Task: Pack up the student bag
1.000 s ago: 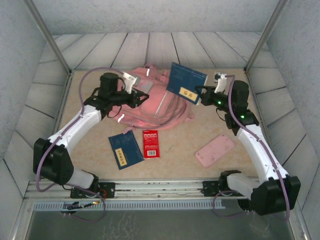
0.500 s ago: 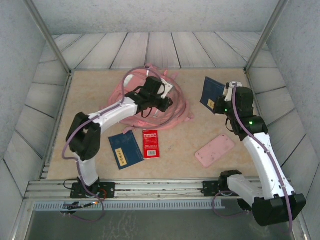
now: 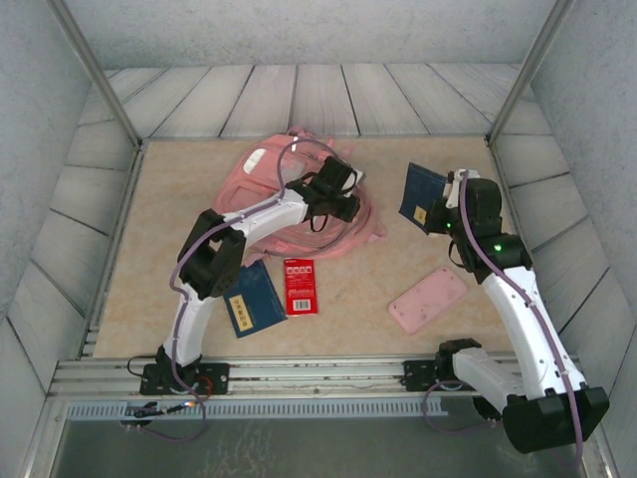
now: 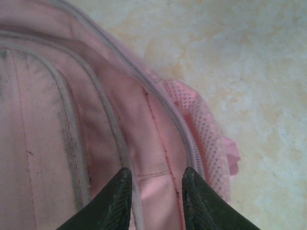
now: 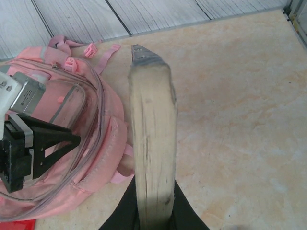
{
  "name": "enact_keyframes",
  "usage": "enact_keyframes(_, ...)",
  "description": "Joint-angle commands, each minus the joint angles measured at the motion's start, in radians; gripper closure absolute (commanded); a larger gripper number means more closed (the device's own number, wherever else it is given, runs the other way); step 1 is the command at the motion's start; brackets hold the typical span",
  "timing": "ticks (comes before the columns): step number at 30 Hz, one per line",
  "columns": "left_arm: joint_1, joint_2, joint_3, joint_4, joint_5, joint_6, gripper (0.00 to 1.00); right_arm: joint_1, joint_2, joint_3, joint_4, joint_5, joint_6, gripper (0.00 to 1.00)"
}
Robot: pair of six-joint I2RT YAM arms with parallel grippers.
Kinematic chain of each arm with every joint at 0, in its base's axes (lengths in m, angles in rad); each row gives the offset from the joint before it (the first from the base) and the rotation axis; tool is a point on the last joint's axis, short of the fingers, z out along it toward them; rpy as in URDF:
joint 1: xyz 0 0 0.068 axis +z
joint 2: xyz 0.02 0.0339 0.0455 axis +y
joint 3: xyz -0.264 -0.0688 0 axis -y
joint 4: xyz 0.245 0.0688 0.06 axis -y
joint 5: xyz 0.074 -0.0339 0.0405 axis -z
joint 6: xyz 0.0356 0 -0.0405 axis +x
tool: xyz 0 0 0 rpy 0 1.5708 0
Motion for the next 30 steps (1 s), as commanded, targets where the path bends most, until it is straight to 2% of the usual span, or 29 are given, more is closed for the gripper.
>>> enact_keyframes(1, -0.013, 0.031, 0.036, -0.047, -0.086, -0.04, 0.67, -0.001, -0.029, -0.008, 0.04, -0.009, -0.002, 1.0)
enact_keyframes(10, -0.036, 0.121, 0.117, -0.072, -0.166, 0.003, 0.65, -0.002, -0.031, -0.031, 0.06, -0.028, -0.001, 1.0)
enact_keyframes(12, -0.042, 0.148, 0.15, -0.102, -0.206, 0.004, 0.61, -0.003, -0.034, -0.036, 0.061, -0.032, 0.001, 1.0)
enact_keyframes(23, -0.081, 0.294, 0.351, -0.315, -0.512, 0.053, 0.61, -0.002, -0.053, -0.065, 0.075, -0.036, 0.008, 1.0)
enact_keyframes(26, -0.084, 0.307, 0.369, -0.346, -0.562, 0.04, 0.63, -0.001, -0.053, -0.075, 0.083, -0.045, 0.016, 1.0)
enact_keyframes(30, -0.082, 0.306, 0.37, -0.358, -0.576, 0.021, 0.66, -0.001, -0.051, -0.086, 0.093, -0.05, 0.017, 1.0)
